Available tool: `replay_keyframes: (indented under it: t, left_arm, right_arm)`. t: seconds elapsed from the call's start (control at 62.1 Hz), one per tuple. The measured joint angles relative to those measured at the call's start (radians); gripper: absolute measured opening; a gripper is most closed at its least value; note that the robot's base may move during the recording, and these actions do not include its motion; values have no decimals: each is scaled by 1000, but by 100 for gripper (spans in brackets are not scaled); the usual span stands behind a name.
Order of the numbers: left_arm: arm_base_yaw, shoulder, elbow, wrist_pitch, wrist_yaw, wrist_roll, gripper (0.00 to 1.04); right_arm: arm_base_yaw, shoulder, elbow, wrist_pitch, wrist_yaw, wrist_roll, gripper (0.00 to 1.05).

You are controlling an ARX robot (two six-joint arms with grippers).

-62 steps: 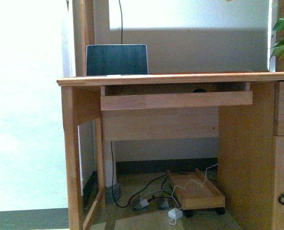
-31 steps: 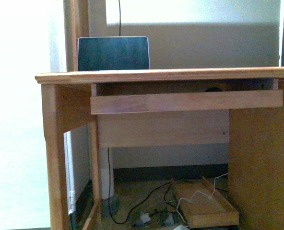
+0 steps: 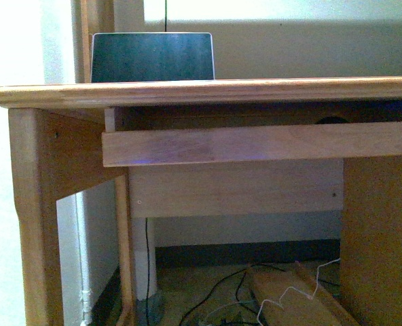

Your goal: Place mouse

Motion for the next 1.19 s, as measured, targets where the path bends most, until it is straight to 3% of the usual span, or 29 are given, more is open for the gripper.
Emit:
replay_keyframes:
  t: [0.773,0.821,0.854,0.918,1.079,1.192]
  left_arm:
    - [0,0,0,0,0,0,97]
    - [21,23,15,-38,61,-24,97]
    - [46,74,36,-63,154,-48,97]
    - [69,278,79,23,245,-42,97]
    - [31,815,222,414,208,165,97]
    - [-42,1171,339,632,176,428,97]
  right_arm:
    - [0,0,0,0,-2,0,97]
    - [0,0,0,0,-2,0,97]
    - [0,0,0,0,-2,0,97]
    - [0,0,0,0,-3,0,97]
    - [0,0,0,0,-3,0,97]
    - [0,0,0,0,-3,0,97]
